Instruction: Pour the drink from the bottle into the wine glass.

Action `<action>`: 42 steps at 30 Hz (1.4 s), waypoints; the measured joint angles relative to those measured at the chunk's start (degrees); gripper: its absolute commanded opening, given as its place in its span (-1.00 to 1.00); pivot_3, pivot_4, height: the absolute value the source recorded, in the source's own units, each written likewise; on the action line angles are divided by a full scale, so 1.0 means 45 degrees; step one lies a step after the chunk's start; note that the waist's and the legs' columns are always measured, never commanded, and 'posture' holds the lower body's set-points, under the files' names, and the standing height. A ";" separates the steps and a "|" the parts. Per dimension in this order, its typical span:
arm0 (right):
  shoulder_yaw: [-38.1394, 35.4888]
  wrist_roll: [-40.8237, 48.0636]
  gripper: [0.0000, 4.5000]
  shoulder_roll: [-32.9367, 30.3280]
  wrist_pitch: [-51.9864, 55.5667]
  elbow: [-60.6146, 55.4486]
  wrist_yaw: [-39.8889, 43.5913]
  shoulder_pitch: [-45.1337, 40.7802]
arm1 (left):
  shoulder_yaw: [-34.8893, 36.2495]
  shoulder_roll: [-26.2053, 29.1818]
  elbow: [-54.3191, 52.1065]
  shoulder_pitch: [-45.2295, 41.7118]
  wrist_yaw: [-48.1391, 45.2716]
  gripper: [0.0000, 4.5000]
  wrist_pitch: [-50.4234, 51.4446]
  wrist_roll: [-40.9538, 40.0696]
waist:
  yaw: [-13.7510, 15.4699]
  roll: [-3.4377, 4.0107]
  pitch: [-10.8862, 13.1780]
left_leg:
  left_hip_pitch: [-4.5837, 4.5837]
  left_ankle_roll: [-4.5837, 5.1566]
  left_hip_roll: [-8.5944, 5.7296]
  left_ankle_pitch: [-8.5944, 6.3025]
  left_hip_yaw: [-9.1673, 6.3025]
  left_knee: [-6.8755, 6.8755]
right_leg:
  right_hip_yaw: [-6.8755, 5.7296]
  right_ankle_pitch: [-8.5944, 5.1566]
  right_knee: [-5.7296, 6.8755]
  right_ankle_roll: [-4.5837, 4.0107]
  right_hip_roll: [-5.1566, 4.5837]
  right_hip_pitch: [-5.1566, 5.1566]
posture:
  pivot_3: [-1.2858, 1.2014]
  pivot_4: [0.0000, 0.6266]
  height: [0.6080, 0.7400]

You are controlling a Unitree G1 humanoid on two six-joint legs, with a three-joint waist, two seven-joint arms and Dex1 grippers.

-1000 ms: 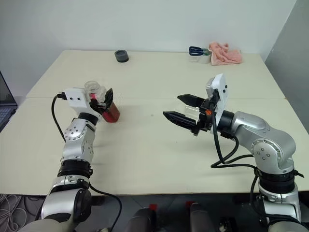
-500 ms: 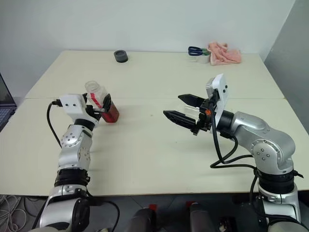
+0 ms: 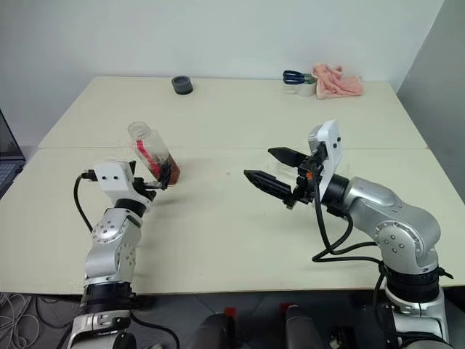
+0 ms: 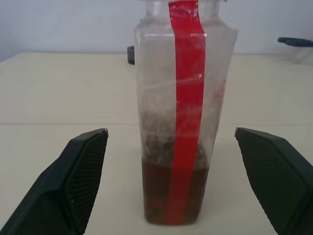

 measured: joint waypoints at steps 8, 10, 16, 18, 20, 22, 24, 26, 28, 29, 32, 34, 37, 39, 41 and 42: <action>-0.0048 -0.0028 1.00 -0.0666 0.0155 -0.0394 -0.0271 0.0433 | -0.0614 0.0854 -0.3058 0.1960 -0.0567 1.00 0.2652 -0.0113 | -0.0002 -0.0001 -0.0001 | 0.0003 0.0000 0.0003 0.0000 0.0000 -0.0006 | 0.0000 -0.0001 -0.0002 0.0000 0.0009 0.0001 | 0.03 -0.52 1.00; 0.0177 -0.0485 1.00 -0.1947 0.0587 -0.0327 -0.0085 0.0536 | -0.1002 0.1889 -0.4004 0.2160 -0.1716 1.00 0.3677 -0.0574 | 0.0025 -0.0002 -0.0001 | 0.0002 0.0000 0.0000 0.0000 -0.0002 -0.0006 | -0.0003 -0.0002 -0.0012 0.0000 0.0010 0.0005 | 0.03 -0.52 1.00; 0.2488 -0.4309 1.00 -0.5747 -0.1122 0.2840 0.2793 -0.1049 | -0.2049 0.4544 -0.6134 0.0681 -0.5949 1.00 0.5759 -0.3073 | 0.0017 0.0004 0.0003 | 0.0024 0.0001 0.0006 0.0000 0.0037 -0.0017 | 0.0011 -0.0006 -0.0031 0.0003 0.0017 0.0009 | 0.03 -0.52 1.00; 0.3548 -0.5990 1.00 -0.6467 -0.2365 0.4456 0.4064 -0.2015 | -0.2214 0.5070 -0.6174 -0.0109 -0.6826 1.00 0.6108 -0.3504 | -0.0026 0.0004 0.0004 | 0.0030 0.0002 0.0018 -0.0001 0.0046 -0.0025 | 0.0020 -0.0007 -0.0031 0.0002 0.0033 0.0008 | 0.03 -0.52 1.00; 0.4347 -0.7274 1.00 -0.6539 -0.3340 0.5770 0.5004 -0.2729 | -0.2508 0.5150 -0.6168 -0.0700 -0.7355 1.00 0.6195 -0.3647 | -0.0112 0.0004 0.0004 | 0.0041 0.0004 0.0028 -0.0002 0.0061 -0.0035 | 0.0041 -0.0007 -0.0033 0.0001 0.0044 0.0007 | 0.03 -0.52 1.00; 0.4945 -0.8193 1.00 -0.6448 -0.4035 0.6673 0.5815 -0.3115 | -0.2860 0.5058 -0.6154 -0.0963 -0.7600 1.00 0.6278 -0.3729 | -0.0169 0.0004 0.0004 | 0.0040 0.0003 0.0038 -0.0003 0.0057 -0.0038 | 0.0043 -0.0006 -0.0030 -0.0002 0.0048 0.0005 | 0.03 -0.52 1.00; 0.5498 -0.8986 1.00 -0.6274 -0.4613 0.7344 0.6505 -0.3445 | -0.3104 0.4838 -0.6067 -0.0948 -0.7642 1.00 0.6305 -0.3725 | -0.0194 0.0005 0.0005 | 0.0030 0.0003 0.0038 -0.0003 0.0052 -0.0035 | 0.0042 -0.0006 -0.0026 -0.0004 0.0048 -0.0003 | 0.03 -0.52 1.00; 0.6043 -0.9701 1.00 -0.6017 -0.5103 0.8109 0.7240 -0.3970 | -0.3281 0.4664 -0.6015 -0.0931 -0.7639 1.00 0.6308 -0.3713 | -0.0192 0.0006 0.0007 | 0.0026 0.0002 0.0033 -0.0002 0.0053 -0.0028 | 0.0045 -0.0005 -0.0021 -0.0005 0.0041 -0.0007 | 0.03 -0.52 1.00; 0.6346 -1.0260 1.00 -0.5676 -0.5527 0.8811 0.7859 -0.4543 | -0.3350 0.4481 -0.6012 -0.0931 -0.7609 1.00 0.6292 -0.3705 | -0.0183 0.0006 0.0007 | 0.0027 0.0001 0.0029 -0.0001 0.0051 -0.0019 | 0.0044 -0.0005 -0.0019 -0.0004 0.0035 -0.0006 | 0.03 -0.52 1.00; 0.6522 -1.0573 1.00 -0.5471 -0.5813 0.9263 0.8214 -0.4902 | -0.3353 0.4292 -0.6006 -0.0902 -0.7529 1.00 0.6285 -0.3699 | -0.0176 0.0006 0.0007 | 0.0032 0.0001 0.0028 -0.0001 0.0053 -0.0012 | 0.0044 -0.0005 -0.0016 -0.0004 0.0033 -0.0002 | 0.03 -0.52 1.00; 0.6919 -1.1475 1.00 -0.4587 -0.6747 1.0718 0.8899 -0.5893 | -0.3575 0.4000 -0.6051 -0.0563 -0.7386 1.00 0.6097 -0.3569 | -0.0196 0.0005 0.0007 | 0.0040 -0.0001 0.0032 0.0000 0.0057 -0.0011 | 0.0047 -0.0004 -0.0015 -0.0005 0.0034 0.0001 | 0.03 -0.52 1.00; 0.7141 -1.2093 1.00 -0.4014 -0.7451 1.1958 0.9039 -0.6392 | -0.3754 0.3920 -0.6081 -0.0244 -0.7316 1.00 0.6060 -0.3434 | -0.0190 0.0005 0.0007 | 0.0039 -0.0001 0.0031 0.0000 0.0052 -0.0014 | 0.0044 0.0000 -0.0012 -0.0011 0.0034 0.0001 | 0.03 -0.52 1.00; 0.7491 -1.3045 1.00 -0.3185 -0.8661 1.4034 0.9188 -0.7022 | -0.3828 0.3566 -0.6210 -0.0044 -0.7035 1.00 0.6068 -0.3425 | -0.0138 0.0005 0.0007 | 0.0033 -0.0003 0.0029 0.0001 0.0047 -0.0013 | 0.0038 0.0009 -0.0014 -0.0027 0.0029 -0.0001 | 0.03 -0.52 1.00; 0.7577 -1.3483 1.00 -0.2722 -0.9272 1.5003 0.9267 -0.7312 | -0.3847 0.3469 -0.6417 -0.0024 -0.6898 1.00 0.6068 -0.3417 | -0.0110 0.0006 0.0007 | 0.0032 -0.0004 0.0026 0.0002 0.0047 -0.0016 | 0.0037 0.0011 -0.0014 -0.0029 0.0023 -0.0001 | 0.03 -0.52 1.00; 0.7612 -1.4019 1.00 -0.2385 -1.0050 1.6187 0.9232 -0.7774 | -0.3854 0.3383 -0.6466 -0.0021 -0.6760 1.00 0.6069 -0.3404 | -0.0079 0.0006 0.0007 | 0.0036 -0.0004 0.0021 0.0002 0.0053 -0.0016 | 0.0040 0.0013 -0.0014 -0.0032 0.0017 0.0000 | 0.03 -0.52 1.00; 0.7658 -1.4241 1.00 -0.2258 -1.0360 1.6642 0.9204 -0.7917 | -0.3856 0.3300 -0.6481 -0.0019 -0.6716 1.00 0.6069 -0.3403 | -0.0075 0.0006 0.0007 | 0.0035 -0.0005 0.0020 0.0002 0.0053 -0.0016 | 0.0039 0.0014 -0.0014 -0.0033 0.0015 0.0000 | 0.03 -0.52 1.00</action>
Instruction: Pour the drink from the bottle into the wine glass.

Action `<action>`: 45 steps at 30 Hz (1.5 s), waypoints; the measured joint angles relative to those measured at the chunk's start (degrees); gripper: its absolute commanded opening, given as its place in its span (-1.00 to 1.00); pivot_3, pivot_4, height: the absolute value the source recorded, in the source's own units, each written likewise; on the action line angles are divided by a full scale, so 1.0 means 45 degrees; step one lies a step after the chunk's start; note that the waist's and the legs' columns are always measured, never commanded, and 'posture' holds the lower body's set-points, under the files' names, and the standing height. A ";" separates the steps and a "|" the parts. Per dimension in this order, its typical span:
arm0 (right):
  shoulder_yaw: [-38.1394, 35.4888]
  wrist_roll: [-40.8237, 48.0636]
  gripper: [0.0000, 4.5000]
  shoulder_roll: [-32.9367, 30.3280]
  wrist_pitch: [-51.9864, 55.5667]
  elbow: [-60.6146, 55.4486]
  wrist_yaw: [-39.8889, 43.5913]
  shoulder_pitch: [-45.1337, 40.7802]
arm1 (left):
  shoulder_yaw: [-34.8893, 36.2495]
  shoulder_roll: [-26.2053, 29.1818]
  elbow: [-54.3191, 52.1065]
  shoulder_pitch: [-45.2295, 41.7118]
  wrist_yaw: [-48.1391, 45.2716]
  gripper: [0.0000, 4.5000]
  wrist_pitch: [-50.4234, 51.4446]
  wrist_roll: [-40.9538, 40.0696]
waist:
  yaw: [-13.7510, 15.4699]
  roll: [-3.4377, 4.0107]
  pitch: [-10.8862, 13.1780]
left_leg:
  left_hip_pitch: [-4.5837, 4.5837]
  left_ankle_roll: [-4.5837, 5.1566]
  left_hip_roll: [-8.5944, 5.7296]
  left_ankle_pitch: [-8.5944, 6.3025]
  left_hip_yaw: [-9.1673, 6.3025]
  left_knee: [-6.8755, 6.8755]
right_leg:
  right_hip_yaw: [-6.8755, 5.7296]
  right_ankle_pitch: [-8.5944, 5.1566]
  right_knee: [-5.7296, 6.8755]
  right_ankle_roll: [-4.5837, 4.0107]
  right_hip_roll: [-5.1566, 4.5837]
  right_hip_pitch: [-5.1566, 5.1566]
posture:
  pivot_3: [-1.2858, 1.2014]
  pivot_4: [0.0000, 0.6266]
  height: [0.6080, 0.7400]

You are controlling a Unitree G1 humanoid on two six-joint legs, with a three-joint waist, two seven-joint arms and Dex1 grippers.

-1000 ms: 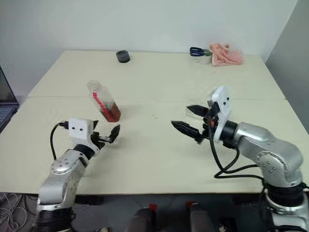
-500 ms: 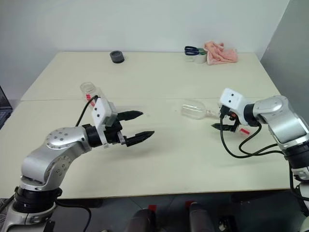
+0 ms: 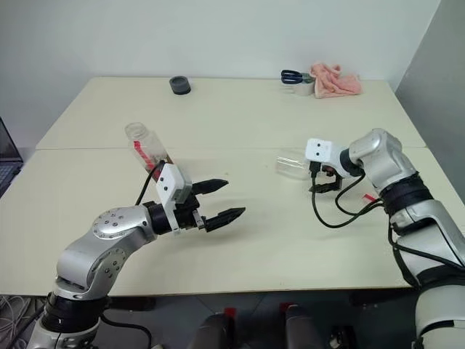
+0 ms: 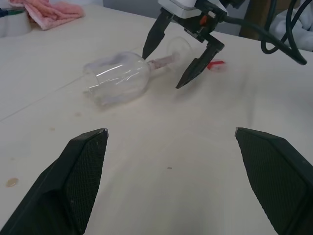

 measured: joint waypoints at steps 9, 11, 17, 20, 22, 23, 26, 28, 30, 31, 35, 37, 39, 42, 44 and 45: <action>0.0160 -0.1925 1.00 0.1149 -0.2420 0.4016 -0.1375 -0.1240 | -0.0064 -0.0085 -0.0023 -0.0022 0.0216 1.00 0.0014 0.0003 | 0.0001 0.0001 0.0001 | 0.0005 -0.0015 -0.0001 0.0008 0.0001 -0.0002 | 0.0000 0.0006 0.0007 -0.0010 -0.0001 -0.0001 | 0.03 -0.52 1.00; 0.0147 -0.2180 1.00 0.1265 -0.2631 0.4457 -0.1602 -0.1427 | -0.0083 -0.0090 -0.0022 -0.0049 0.0215 1.00 0.0014 0.0003 | -0.0001 0.0001 0.0001 | 0.0005 -0.0017 -0.0002 0.0010 0.0001 -0.0004 | 0.0000 0.0007 0.0007 -0.0011 -0.0002 -0.0001 | 0.03 -0.52 1.00; 0.0106 -0.2696 0.42 0.1622 -0.3000 0.5330 -0.2290 -0.1776 | -0.0139 -0.0097 0.0012 -0.0449 0.0195 1.00 0.0012 0.0018 | -0.0010 0.0002 0.0001 | 0.0008 -0.0020 -0.0002 0.0012 0.0001 -0.0004 | -0.0001 0.0009 0.0013 -0.0015 0.0000 -0.0001 | 0.03 -0.52 1.00; 0.0002 -0.2752 -0.09 0.1714 -0.3075 0.5506 -0.2439 -0.1869 | -0.0140 -0.0098 0.0150 -0.0528 0.0184 1.00 0.0011 0.0024 | -0.0027 0.0002 0.0001 | 0.0008 -0.0021 -0.0002 0.0012 0.0000 -0.0009 | -0.0001 0.0009 0.0011 -0.0015 -0.0001 -0.0001 | 0.03 -0.52 1.00; -0.0005 -0.2862 -0.41 0.1731 -0.3173 0.5520 -0.2488 -0.1870 | -0.0142 -0.0097 0.0176 -0.0528 0.0173 1.00 0.0007 0.0052 | -0.0032 0.0002 0.0001 | 0.0007 -0.0021 -0.0002 0.0012 -0.0002 -0.0009 | -0.0001 0.0009 0.0010 -0.0015 -0.0001 -0.0001 | 0.03 -0.52 1.00; -0.0008 -0.2934 -0.58 0.1733 -0.3243 0.5524 -0.2496 -0.1870 | -0.0142 -0.0097 0.0179 -0.0530 0.0172 1.00 0.0006 0.0064 | -0.0035 0.0003 0.0001 | 0.0007 -0.0021 -0.0003 0.0012 -0.0001 -0.0009 | -0.0001 0.0009 0.0011 -0.0016 -0.0002 -0.0001 | 0.03 -0.52 1.00; -0.0195 -0.2971 -0.92 0.1736 -0.3365 0.5564 -0.2741 -0.1929 | -0.0141 -0.0092 0.0179 -0.0549 0.0158 1.00 0.0006 0.0070 | -0.0040 0.0003 0.0001 | 0.0009 -0.0021 -0.0004 0.0012 -0.0001 -0.0008 | 0.0000 0.0010 0.0012 -0.0016 -0.0002 -0.0001 | 0.03 -0.52 1.00; -0.0239 -0.3015 -0.92 0.1750 -0.3685 0.5582 -0.3001 -0.1926 | -0.0131 -0.0014 0.0174 -0.0459 0.0141 1.00 -0.0004 0.0085 | -0.0058 0.0004 0.0002 | 0.0008 -0.0021 -0.0003 0.0012 -0.0002 -0.0008 | -0.0001 0.0010 0.0014 -0.0016 -0.0001 -0.0002 | 0.03 -0.52 1.00; -0.0512 -0.2936 -0.92 0.1846 -0.4019 0.5582 -0.3200 -0.1925 | -0.0077 0.0205 0.0173 -0.0078 0.0105 1.00 -0.0009 0.0102 | -0.0117 0.0006 0.0002 | 0.0009 -0.0021 0.0001 0.0012 0.0001 -0.0011 | 0.0001 0.0010 0.0015 -0.0016 -0.0001 -0.0003 | 0.03 -0.52 1.00; -0.0812 -0.2737 -0.92 0.1972 -0.4108 0.5579 -0.3188 -0.1917 | 0.0066 0.0251 0.0143 0.0266 0.0088 1.00 -0.0008 0.0083 | -0.0186 0.0006 0.0003 | 0.0010 -0.0020 0.0001 0.0012 0.0004 -0.0016 | 0.0003 0.0010 0.0012 -0.0016 -0.0001 -0.0004 | 0.03 -0.52 1.00; -0.2753 -0.0990 -0.92 0.3034 -0.4099 0.5301 -0.3210 -0.1568 | 0.0775 -0.0014 -0.0107 0.2170 0.0409 1.00 -0.0273 0.0022 | -0.0405 0.0007 0.0003 | 0.0019 -0.0019 0.0021 0.0011 0.0009 -0.0025 | 0.0008 0.0013 0.0014 -0.0022 -0.0008 -0.0005 | 0.03 -0.52 1.00; -0.4159 0.0450 -0.92 0.4073 -0.3762 0.4944 -0.3493 -0.1198 | 0.1051 -0.0751 -0.0425 0.3454 0.0973 1.00 -0.0723 0.0037 | -0.0417 0.0009 0.0005 | 0.0011 -0.0019 0.0033 0.0011 -0.0005 -0.0022 | 0.0002 0.0015 0.0020 -0.0025 -0.0041 -0.0006 | 0.03 -0.52 1.00; -0.5382 0.1722 -0.92 0.5130 -0.3257 0.4440 -0.3970 -0.0785 | 0.1115 -0.1688 -0.0836 0.4777 0.1569 1.00 -0.1336 0.0188 | -0.0410 0.0010 0.0004 | 0.0024 -0.0017 0.0046 0.0009 -0.0005 -0.0022 | 0.0003 0.0017 0.0022 -0.0029 -0.0066 0.0004 | 0.03 -0.52 1.00; -0.6255 0.2595 -0.92 0.6335 -0.2969 0.4138 -0.5071 -0.0178 | 0.0967 -0.2444 -0.0894 0.5882 0.2211 1.00 -0.2120 0.0639 | -0.0191 0.0010 0.0004 | 0.0023 -0.0018 0.0014 0.0010 -0.0022 -0.0011 | -0.0020 0.0018 0.0030 -0.0028 -0.0065 0.0012 | 0.03 -0.52 1.00; -0.6374 0.2729 -0.92 0.6970 -0.2969 0.4119 -0.5716 0.0226 | 0.0985 -0.2572 -0.0880 0.5987 0.2538 1.00 -0.2470 0.0953 | -0.0054 0.0010 0.0004 | 0.0023 -0.0018 -0.0001 0.0010 -0.0019 -0.0011 | -0.0018 0.0020 0.0029 -0.0024 -0.0038 0.0015 | 0.03 -0.52 1.00; -0.6373 0.2729 -0.92 0.7242 -0.2969 0.4123 -0.6028 0.0426 | 0.0988 -0.2563 -0.0880 0.6000 0.2652 1.00 -0.2642 0.1120 | -0.0027 0.0010 0.0004 | 0.0020 -0.0018 -0.0006 0.0010 -0.0014 -0.0011 | -0.0012 0.0022 0.0023 -0.0021 -0.0038 0.0015 | 0.03 -0.52 1.00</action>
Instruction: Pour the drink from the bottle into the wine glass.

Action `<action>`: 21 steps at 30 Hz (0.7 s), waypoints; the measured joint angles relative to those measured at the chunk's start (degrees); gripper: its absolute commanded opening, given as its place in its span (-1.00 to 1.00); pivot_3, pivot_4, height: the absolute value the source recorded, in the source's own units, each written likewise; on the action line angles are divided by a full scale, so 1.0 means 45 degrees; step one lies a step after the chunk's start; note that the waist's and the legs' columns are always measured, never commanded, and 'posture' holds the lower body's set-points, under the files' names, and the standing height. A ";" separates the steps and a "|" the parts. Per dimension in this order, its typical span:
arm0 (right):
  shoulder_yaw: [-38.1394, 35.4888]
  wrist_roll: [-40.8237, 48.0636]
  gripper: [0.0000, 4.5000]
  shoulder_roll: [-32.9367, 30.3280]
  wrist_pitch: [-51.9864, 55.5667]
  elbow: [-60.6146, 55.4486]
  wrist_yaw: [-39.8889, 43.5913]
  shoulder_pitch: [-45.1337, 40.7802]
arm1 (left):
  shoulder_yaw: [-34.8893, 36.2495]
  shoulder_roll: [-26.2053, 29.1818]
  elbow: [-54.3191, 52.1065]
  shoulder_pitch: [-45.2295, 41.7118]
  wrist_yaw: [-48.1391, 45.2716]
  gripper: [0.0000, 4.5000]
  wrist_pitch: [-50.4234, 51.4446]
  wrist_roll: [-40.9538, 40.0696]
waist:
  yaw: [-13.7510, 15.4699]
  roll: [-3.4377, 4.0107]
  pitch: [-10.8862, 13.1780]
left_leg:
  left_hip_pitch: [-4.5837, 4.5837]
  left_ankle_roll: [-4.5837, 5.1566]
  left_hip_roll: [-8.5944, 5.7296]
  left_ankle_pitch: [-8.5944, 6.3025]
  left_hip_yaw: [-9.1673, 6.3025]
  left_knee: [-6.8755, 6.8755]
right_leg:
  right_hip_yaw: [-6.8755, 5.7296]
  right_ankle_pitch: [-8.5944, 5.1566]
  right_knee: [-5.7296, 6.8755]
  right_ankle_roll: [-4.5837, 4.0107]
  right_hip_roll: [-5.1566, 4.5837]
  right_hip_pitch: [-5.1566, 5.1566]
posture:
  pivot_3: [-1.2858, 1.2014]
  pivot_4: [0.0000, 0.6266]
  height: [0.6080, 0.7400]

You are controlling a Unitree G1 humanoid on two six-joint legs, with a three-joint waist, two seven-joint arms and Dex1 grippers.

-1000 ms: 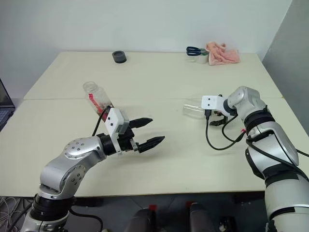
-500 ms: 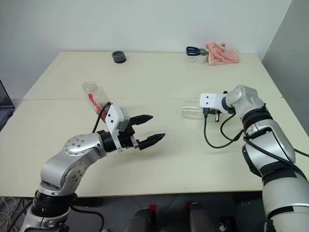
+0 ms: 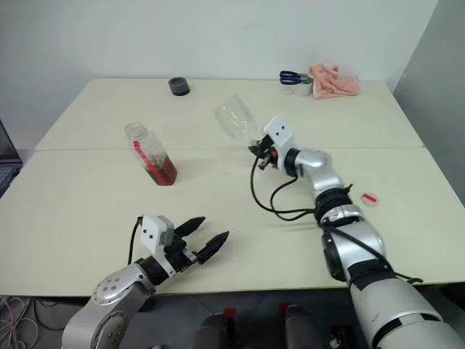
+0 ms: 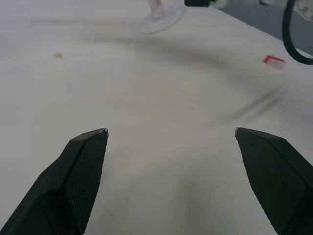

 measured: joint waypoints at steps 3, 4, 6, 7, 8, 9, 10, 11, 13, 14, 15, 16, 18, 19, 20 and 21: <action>-0.0136 0.0097 -0.92 0.0394 -0.0127 0.0053 -0.0936 0.0394 | 0.0005 0.0044 -0.0001 0.0274 0.0049 1.00 -0.0300 0.0262 | 0.0035 0.0003 -0.0004 | 0.0000 0.0000 0.0000 0.0000 0.0017 -0.0003 | 0.0016 0.0000 -0.0008 0.0000 -0.0007 -0.0002 | 0.03 -0.52 1.00; -0.0186 0.0114 -0.92 0.0406 -0.0162 0.0037 -0.1132 0.0438 | 0.0009 0.0056 -0.0001 0.0352 0.0050 1.00 -0.0375 0.0294 | 0.0037 0.0003 -0.0005 | 0.0000 0.0000 0.0000 0.0000 0.0015 -0.0003 | 0.0013 0.0000 -0.0008 0.0000 -0.0007 -0.0002 | 0.03 -0.52 1.00; -0.0234 0.0121 -0.92 0.0426 -0.0291 -0.0286 -0.1460 0.0832 | 0.0029 0.0083 -0.0023 0.0454 0.0051 1.00 -0.0396 0.0289 | 0.0071 0.0004 -0.0022 | 0.0009 0.0000 -0.0001 0.0000 0.0009 -0.0003 | 0.0003 0.0000 -0.0006 0.0000 -0.0003 0.0009 | 0.03 -0.52 1.00; -0.0232 0.0124 -0.92 0.0435 -0.0322 -0.0572 -0.1541 0.1079 | 0.0048 0.0111 -0.0047 0.0496 0.0054 1.00 -0.0384 0.0274 | 0.0075 0.0010 -0.0028 | 0.0015 0.0001 -0.0003 0.0000 0.0010 -0.0003 | 0.0004 0.0000 -0.0005 0.0001 0.0000 0.0014 | 0.03 -0.52 1.00; -0.0217 0.0126 -0.92 0.0413 -0.0304 -0.0914 -0.1593 0.1346 | 0.0067 0.0117 -0.0103 0.0514 0.0056 1.00 -0.0374 0.0267 | 0.0079 0.0011 -0.0037 | 0.0019 0.0001 -0.0005 -0.0001 0.0009 -0.0002 | 0.0003 -0.0001 -0.0004 0.0001 0.0002 0.0018 | 0.03 -0.52 1.00; -0.0104 0.0091 -0.92 0.0296 -0.0278 -0.1431 -0.1611 0.1741 | 0.0080 0.0119 -0.0190 0.0530 0.0051 1.00 -0.0369 0.0259 | 0.0099 0.0015 -0.0054 | 0.0021 0.0001 -0.0006 -0.0001 0.0005 -0.0002 | 0.0000 -0.0001 -0.0007 0.0002 0.0003 0.0023 | 0.03 -0.52 1.00; 0.0048 0.0069 -0.92 0.0128 -0.0252 -0.1947 -0.1587 0.2145 | 0.0111 0.0125 -0.0290 0.0565 0.0051 1.00 -0.0369 0.0254 | 0.0123 0.0022 -0.0069 | 0.0022 0.0002 -0.0007 -0.0001 0.0002 -0.0002 | 0.0000 -0.0002 -0.0011 0.0002 0.0000 0.0029 | 0.03 -0.52 1.00; 0.0155 0.0060 -0.92 -0.0049 -0.0158 -0.2514 -0.1533 0.2552 | 0.0134 0.0131 -0.0350 0.0584 0.0051 1.00 -0.0369 0.0251 | 0.0148 0.0030 -0.0084 | 0.0022 0.0002 -0.0007 -0.0002 -0.0002 -0.0002 | -0.0001 -0.0002 -0.0013 0.0003 -0.0007 0.0035 | 0.03 -0.52 1.00; 0.0319 0.0066 -0.92 -0.0395 0.0219 -0.3800 -0.1398 0.3385 | 0.0166 0.0141 -0.0450 0.0670 0.0052 1.00 -0.0369 0.0250 | 0.0171 0.0047 -0.0126 | 0.0022 0.0003 -0.0007 -0.0002 -0.0003 -0.0002 | -0.0001 -0.0002 -0.0015 0.0003 -0.0025 0.0042 | 0.03 -0.52 1.00; 0.0383 0.0090 -0.92 -0.0554 0.0507 -0.4583 -0.1353 0.3893 | 0.0165 0.0140 -0.0508 0.0739 0.0050 1.00 -0.0369 0.0250 | 0.0175 0.0049 -0.0153 | 0.0023 0.0004 -0.0008 -0.0002 -0.0004 -0.0003 | -0.0002 -0.0003 -0.0019 0.0005 -0.0026 0.0045 | 0.03 -0.52 1.00; 0.0443 0.0112 -0.92 -0.0695 0.0783 -0.5183 -0.1290 0.4308 | 0.0166 0.0139 -0.0517 0.0781 0.0051 1.00 -0.0370 0.0251 | 0.0167 0.0054 -0.0179 | 0.0033 0.0004 -0.0015 -0.0002 0.0004 -0.0005 | 0.0004 -0.0004 -0.0018 0.0005 -0.0025 0.0046 | 0.03 -0.52 1.00; 0.0449 0.0159 -0.92 -0.0744 0.1035 -0.5591 -0.1272 0.4548 | 0.0165 0.0137 -0.0513 0.0782 0.0053 1.00 -0.0371 0.0254 | 0.0147 0.0057 -0.0181 | 0.0062 0.0005 -0.0018 -0.0003 0.0014 -0.0012 | 0.0008 -0.0004 -0.0018 0.0006 -0.0021 0.0063 | 0.03 -0.52 1.00; 0.0459 0.0227 -0.92 -0.0735 0.1535 -0.6014 -0.1356 0.4715 | 0.0164 0.0103 -0.0486 0.0674 0.0075 1.00 -0.0374 0.0255 | 0.0092 0.0060 -0.0181 | 0.0163 0.0008 -0.0021 -0.0005 0.0021 -0.0032 | 0.0008 -0.0011 -0.0035 0.0002 0.0012 0.0153 | 0.03 -0.52 1.00; 0.0493 0.0227 -0.92 -0.0713 0.1741 -0.6072 -0.1441 0.4702 | 0.0163 0.0070 -0.0477 0.0549 0.0097 1.00 -0.0382 0.0255 | 0.0082 0.0060 -0.0181 | 0.0196 0.0008 -0.0010 -0.0007 0.0015 -0.0035 | 0.0004 -0.0016 -0.0042 -0.0004 0.0029 0.0191 | 0.03 -0.52 1.00; 0.0493 0.0228 -0.92 -0.0661 0.1866 -0.6070 -0.1515 0.4674 | 0.0164 0.0020 -0.0476 0.0461 0.0141 1.00 -0.0393 0.0255 | 0.0078 0.0060 -0.0182 | 0.0229 0.0012 -0.0004 -0.0011 0.0016 -0.0041 | 0.0007 -0.0024 -0.0047 -0.0013 0.0040 0.0219 | 0.03 -0.52 1.00; 0.0496 0.0228 -0.92 -0.0602 0.1921 -0.6044 -0.1579 0.4628 | 0.0164 -0.0002 -0.0476 0.0397 0.0178 1.00 -0.0406 0.0255 | 0.0067 0.0060 -0.0182 | 0.0241 0.0017 -0.0002 -0.0015 0.0020 -0.0041 | 0.0013 -0.0028 -0.0046 -0.0017 0.0043 0.0228 | 0.03 -0.52 1.00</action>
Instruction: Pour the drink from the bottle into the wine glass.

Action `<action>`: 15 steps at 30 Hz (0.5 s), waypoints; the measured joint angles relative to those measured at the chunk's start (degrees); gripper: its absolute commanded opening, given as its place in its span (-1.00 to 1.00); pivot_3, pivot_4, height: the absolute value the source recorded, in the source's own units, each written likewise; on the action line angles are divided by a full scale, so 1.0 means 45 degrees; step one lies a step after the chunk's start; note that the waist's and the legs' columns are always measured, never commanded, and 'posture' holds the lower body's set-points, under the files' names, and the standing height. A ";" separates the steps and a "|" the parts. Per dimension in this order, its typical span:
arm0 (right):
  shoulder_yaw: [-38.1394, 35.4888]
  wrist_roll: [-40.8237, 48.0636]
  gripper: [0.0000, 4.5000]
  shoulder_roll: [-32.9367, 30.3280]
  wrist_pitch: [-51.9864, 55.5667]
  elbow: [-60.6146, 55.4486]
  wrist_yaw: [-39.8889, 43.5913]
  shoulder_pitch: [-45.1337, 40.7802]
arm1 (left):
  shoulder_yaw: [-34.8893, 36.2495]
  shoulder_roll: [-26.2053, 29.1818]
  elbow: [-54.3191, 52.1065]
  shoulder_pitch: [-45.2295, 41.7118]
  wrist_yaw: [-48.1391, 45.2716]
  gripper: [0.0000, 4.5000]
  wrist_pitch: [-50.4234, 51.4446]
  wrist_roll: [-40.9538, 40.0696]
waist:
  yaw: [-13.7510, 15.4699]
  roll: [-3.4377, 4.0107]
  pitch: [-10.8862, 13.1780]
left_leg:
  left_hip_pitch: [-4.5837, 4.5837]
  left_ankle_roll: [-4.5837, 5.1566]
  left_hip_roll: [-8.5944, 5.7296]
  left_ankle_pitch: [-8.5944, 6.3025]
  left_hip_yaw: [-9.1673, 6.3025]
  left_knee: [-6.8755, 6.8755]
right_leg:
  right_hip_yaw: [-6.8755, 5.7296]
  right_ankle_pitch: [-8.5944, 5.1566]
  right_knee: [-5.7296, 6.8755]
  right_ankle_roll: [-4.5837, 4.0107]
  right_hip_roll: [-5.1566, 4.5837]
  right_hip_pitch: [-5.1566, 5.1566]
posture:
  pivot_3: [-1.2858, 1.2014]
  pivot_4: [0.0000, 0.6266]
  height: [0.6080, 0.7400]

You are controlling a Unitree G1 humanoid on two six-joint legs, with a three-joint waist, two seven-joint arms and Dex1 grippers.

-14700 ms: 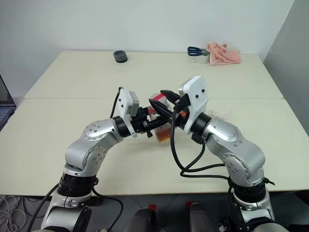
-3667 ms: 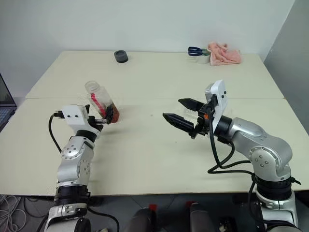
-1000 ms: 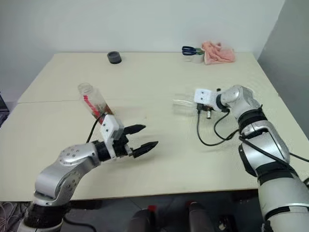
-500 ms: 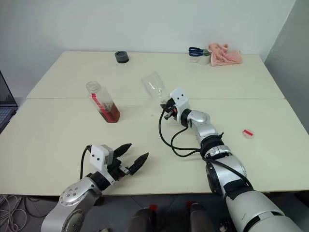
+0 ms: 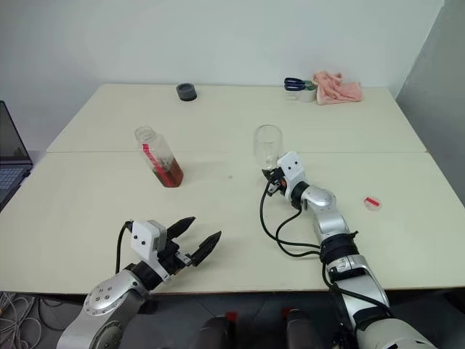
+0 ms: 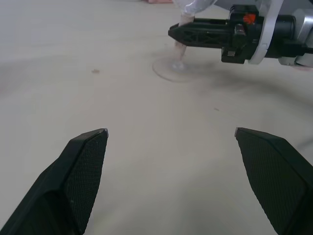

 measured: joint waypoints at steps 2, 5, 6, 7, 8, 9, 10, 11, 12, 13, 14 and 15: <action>-0.0041 0.0100 -0.92 0.0174 0.0028 0.0124 -0.0151 -0.0098 | 0.0023 -0.0030 0.0000 -0.0012 0.0139 1.00 -0.0016 0.0000 | -0.0029 0.0000 0.0000 | 0.0000 0.0002 0.0011 -0.0002 0.0003 0.0000 | 0.0007 0.0000 0.0000 0.0000 0.0011 -0.0002 | 0.03 -0.52 1.00; -0.0133 0.0341 -0.92 0.0535 -0.0038 0.0610 -0.0267 -0.0452 | 0.0185 -0.0072 0.0001 0.0215 0.0253 1.00 -0.0096 -0.0001 | -0.0138 0.0001 0.0002 | -0.0002 0.0002 0.0036 -0.0002 0.0005 0.0000 | 0.0014 0.0001 0.0006 -0.0002 0.0035 -0.0014 | 0.03 -0.52 1.00; -0.0184 0.0362 -0.92 0.0637 -0.0145 0.0879 -0.0324 -0.0591 | 0.0261 -0.0125 0.0002 0.0329 0.0307 1.00 -0.0192 0.0020 | -0.0190 0.0002 0.0003 | -0.0002 0.0002 0.0041 -0.0002 0.0001 -0.0005 | 0.0013 0.0000 0.0008 -0.0004 0.0042 -0.0015 | 0.03 -0.52 1.00; -0.0253 0.0371 -0.92 0.0736 -0.0274 0.1118 -0.0403 -0.0710 | 0.0306 -0.0172 0.0004 0.0407 0.0380 1.00 -0.0294 0.0038 | -0.0218 0.0002 0.0003 | 0.0000 0.0002 0.0045 -0.0002 0.0000 -0.0006 | 0.0012 -0.0003 0.0009 -0.0009 0.0046 -0.0016 | 0.03 -0.52 1.00; -0.0293 0.0373 -0.92 0.0872 -0.0528 0.1617 -0.0508 -0.0977 | 0.0408 -0.0235 0.0017 0.0499 0.0446 1.00 -0.0413 0.0082 | -0.0266 0.0003 0.0005 | 0.0001 0.0002 0.0048 -0.0002 0.0001 -0.0008 | 0.0013 -0.0005 0.0011 -0.0013 0.0050 -0.0018 | 0.03 -0.52 1.00; -0.0352 0.0369 -0.92 0.0988 -0.0707 0.2063 -0.0652 -0.1216 | 0.0461 -0.0254 0.0058 0.0544 0.0483 1.00 -0.0550 0.0129 | -0.0293 0.0004 0.0006 | 0.0001 0.0001 0.0049 -0.0002 0.0000 -0.0010 | 0.0012 -0.0006 0.0012 -0.0014 0.0054 -0.0019 | 0.03 -0.52 1.00; -0.0393 0.0366 -0.92 0.1071 -0.0907 0.2491 -0.0754 -0.1451 | 0.0486 -0.0256 0.0090 0.0571 0.0527 1.00 -0.0631 0.0178 | -0.0305 0.0003 0.0007 | 0.0001 0.0002 0.0050 -0.0002 -0.0001 -0.0011 | 0.0012 -0.0008 0.0013 -0.0018 0.0056 -0.0019 | 0.03 -0.52 1.00; -0.0460 0.0361 -0.92 0.1161 -0.1125 0.2945 -0.0846 -0.1698 | 0.0488 -0.0258 0.0131 0.0574 0.0596 1.00 -0.0683 0.0231 | -0.0309 0.0005 0.0009 | -0.0001 0.0001 0.0050 -0.0002 -0.0001 -0.0012 | 0.0012 -0.0008 0.0013 -0.0018 0.0056 -0.0021 | 0.03 -0.52 1.00; -0.0504 0.0361 -0.92 0.1260 -0.1357 0.3332 -0.0953 -0.1889 | 0.0493 -0.0265 0.0181 0.0576 0.0677 1.00 -0.0777 0.0257 | -0.0309 0.0004 0.0011 | -0.0004 0.0002 0.0050 -0.0002 -0.0004 -0.0012 | 0.0011 -0.0009 0.0013 -0.0020 0.0056 -0.0022 | 0.03 -0.52 1.00; -0.0548 0.0366 -0.92 0.1365 -0.1581 0.3696 -0.1013 -0.2048 | 0.0515 -0.0267 0.0231 0.0566 0.0715 1.00 -0.0849 0.0270 | -0.0309 0.0005 0.0011 | -0.0004 0.0002 0.0049 -0.0002 -0.0002 -0.0016 | 0.0013 -0.0009 0.0012 -0.0020 0.0056 -0.0024 | 0.03 -0.52 1.00; -0.0614 0.0371 -0.92 0.1460 -0.1786 0.3945 -0.1049 -0.2132 | 0.0557 -0.0268 0.0249 0.0560 0.0726 1.00 -0.0883 0.0271 | -0.0309 0.0005 0.0012 | -0.0005 0.0002 0.0049 -0.0002 -0.0003 -0.0020 | 0.0011 -0.0010 0.0011 -0.0021 0.0056 -0.0024 | 0.03 -0.52 1.00; -0.0678 0.0374 -0.92 0.1548 -0.2026 0.4218 -0.1087 -0.2228 | 0.0635 -0.0266 0.0269 0.0540 0.0735 1.00 -0.0918 0.0274 | -0.0309 0.0007 0.0013 | -0.0005 0.0002 0.0049 -0.0002 -0.0003 -0.0025 | 0.0012 -0.0010 0.0011 -0.0021 0.0056 -0.0025 | 0.03 -0.52 1.00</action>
